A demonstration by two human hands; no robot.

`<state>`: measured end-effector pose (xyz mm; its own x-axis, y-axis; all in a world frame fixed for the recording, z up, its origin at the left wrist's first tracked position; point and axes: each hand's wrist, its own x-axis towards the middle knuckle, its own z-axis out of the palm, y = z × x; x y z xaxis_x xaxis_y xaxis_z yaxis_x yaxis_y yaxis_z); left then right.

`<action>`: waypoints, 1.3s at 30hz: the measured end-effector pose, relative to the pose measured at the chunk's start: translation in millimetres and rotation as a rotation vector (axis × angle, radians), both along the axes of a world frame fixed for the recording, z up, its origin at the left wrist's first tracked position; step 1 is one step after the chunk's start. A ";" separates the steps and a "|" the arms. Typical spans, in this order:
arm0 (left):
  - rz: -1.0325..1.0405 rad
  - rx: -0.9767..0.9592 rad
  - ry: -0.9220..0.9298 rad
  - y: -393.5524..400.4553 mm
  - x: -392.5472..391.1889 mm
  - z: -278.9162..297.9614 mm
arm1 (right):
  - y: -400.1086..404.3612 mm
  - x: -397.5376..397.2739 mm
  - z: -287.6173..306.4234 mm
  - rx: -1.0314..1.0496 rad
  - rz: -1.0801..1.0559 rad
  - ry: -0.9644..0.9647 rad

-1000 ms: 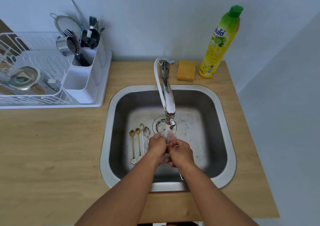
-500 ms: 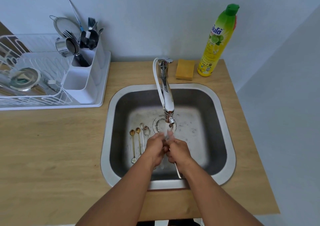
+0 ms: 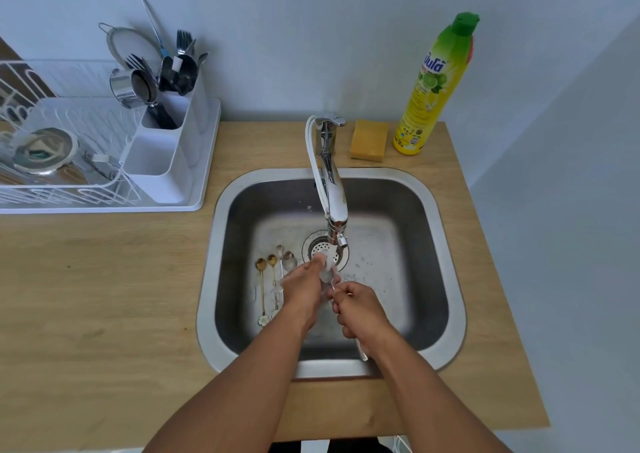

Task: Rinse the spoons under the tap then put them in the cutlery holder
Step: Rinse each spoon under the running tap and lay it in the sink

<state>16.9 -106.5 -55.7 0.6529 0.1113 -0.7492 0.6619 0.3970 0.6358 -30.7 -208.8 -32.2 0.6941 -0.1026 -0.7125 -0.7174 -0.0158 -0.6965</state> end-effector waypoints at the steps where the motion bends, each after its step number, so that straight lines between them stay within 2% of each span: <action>1: 0.022 -0.037 0.015 -1.9 0.9 2.4 | -1.5 -0.7 0.1 -0.064 0.018 -0.016; 4: 0.029 -0.176 0.105 -3.8 3.6 11.0 | -5.2 -0.1 1.4 -0.194 0.058 -0.068; 7: 0.016 -0.345 0.210 -3.9 5.2 16.9 | -7.7 2.2 3.0 -0.224 0.056 -0.099; 13: 0.064 -0.426 0.252 -5.1 9.2 15.8 | -7.3 2.0 3.6 -0.208 0.077 -0.096; 18: -0.091 -0.161 0.132 -3.4 15.9 15.2 | -8.0 9.2 3.7 -0.145 0.038 -0.065; 23: -0.122 0.038 0.033 6.2 17.9 10.5 | -9.6 19.0 12.6 0.105 0.023 -0.020; 29: -0.061 0.087 0.024 6.1 10.5 4.5 | -16.9 18.3 15.6 -0.044 0.152 -0.007; 34: -0.093 0.094 -0.020 3.9 13.0 8.2 | -18.6 17.6 10.7 -0.041 0.131 0.004; 39: -0.071 0.059 0.070 4.3 11.7 7.0 | -31.5 17.0 11.3 -0.134 0.199 -0.001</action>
<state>28.6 -102.2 -48.7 0.6069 0.1119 -0.7868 0.7308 0.3105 0.6079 -13.7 -240.3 -20.8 0.7110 -0.0570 -0.7008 -0.6899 -0.2490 -0.6797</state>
